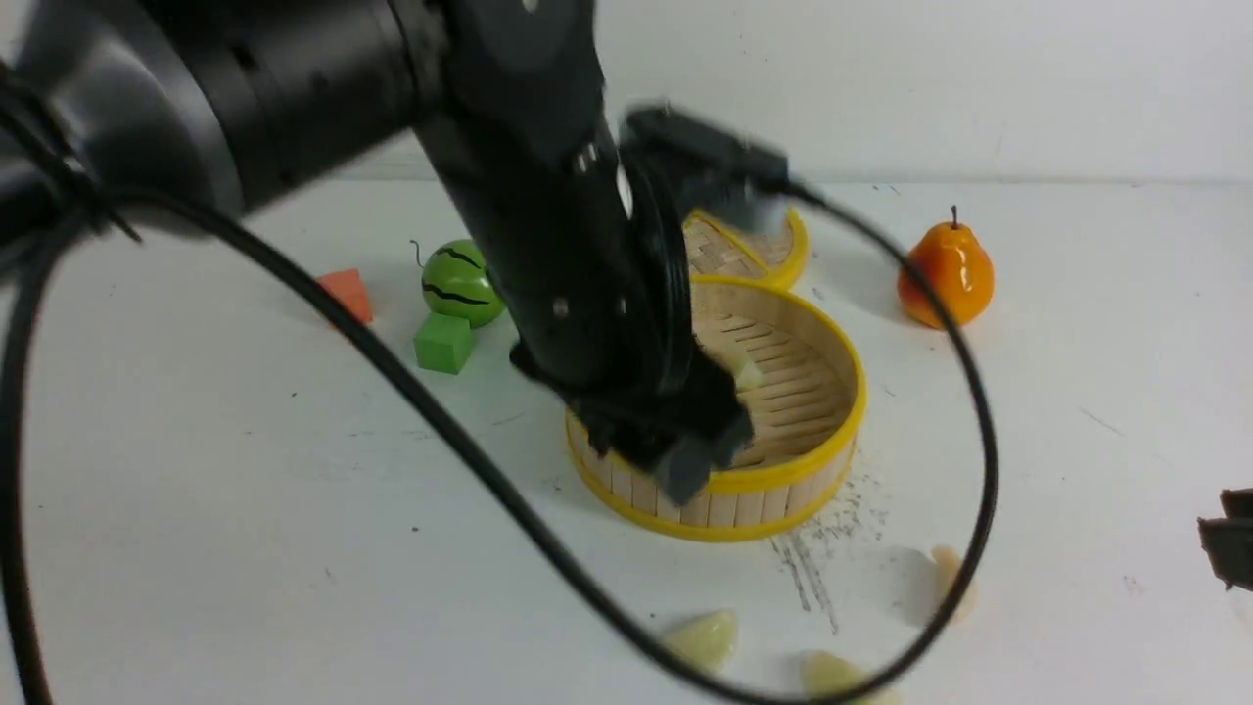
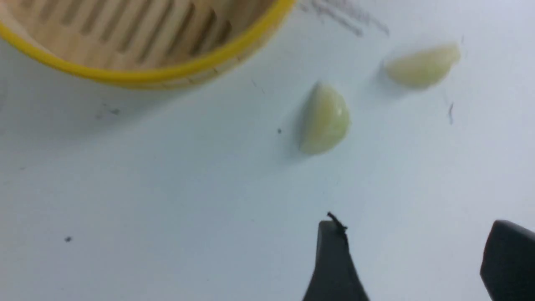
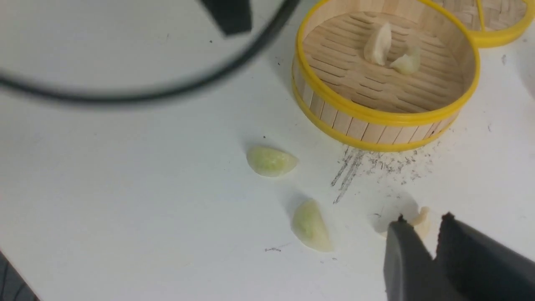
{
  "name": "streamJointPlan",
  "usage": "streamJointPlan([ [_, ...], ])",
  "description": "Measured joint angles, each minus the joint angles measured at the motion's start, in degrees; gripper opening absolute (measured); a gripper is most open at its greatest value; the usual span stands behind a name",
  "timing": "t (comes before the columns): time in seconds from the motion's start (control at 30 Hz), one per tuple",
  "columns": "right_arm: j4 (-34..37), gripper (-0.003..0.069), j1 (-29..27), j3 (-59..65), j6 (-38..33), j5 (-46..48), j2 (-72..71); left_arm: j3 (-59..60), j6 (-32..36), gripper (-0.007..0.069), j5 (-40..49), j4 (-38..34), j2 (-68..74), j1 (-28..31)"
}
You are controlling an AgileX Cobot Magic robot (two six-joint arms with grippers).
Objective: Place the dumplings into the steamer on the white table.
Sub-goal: 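Reach for and grasp a dumpling on the table with the left gripper, then place the dumpling into the bamboo steamer basket with the left gripper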
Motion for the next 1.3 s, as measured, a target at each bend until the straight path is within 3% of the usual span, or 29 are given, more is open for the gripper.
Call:
streamJointPlan([
  [0.2, 0.00, 0.0128, 0.00, 0.00, 0.00, -0.02, 0.00, 5.58, 5.27, 0.0448, -8.49, 0.02, 6.12, -3.36],
  [0.53, 0.00, 0.0134, 0.00, 0.00, 0.00, 0.04, 0.00, 5.61, 6.06, 0.0440, -14.65, -0.22, 17.82, -4.23],
  [0.63, 0.00, 0.0135, 0.00, 0.00, 0.00, 0.04, 0.00, 5.61, 6.06, 0.0386, -14.59, -0.15, 19.17, -4.23],
  [0.73, 0.00, 0.0139, 0.00, 0.00, 0.00, 0.04, 0.00, 5.61, 5.67, 0.0242, -14.55, -0.07, 20.03, -4.23],
  [0.77, 0.00, 0.0139, 0.00, 0.00, 0.00, 0.04, 0.00, 5.61, 5.54, 0.0234, -14.61, -0.07, 20.03, -4.23],
  [1.07, -0.43, 0.0142, 0.00, 0.00, 0.00, 0.04, 0.00, -0.41, -3.92, 0.0225, -10.51, 3.95, 20.03, -4.23],
  [1.3, -0.43, 0.0149, 0.00, 0.00, 0.00, 0.04, 0.00, -20.65, -12.91, 0.0225, -4.44, 6.75, 18.62, -1.08],
])
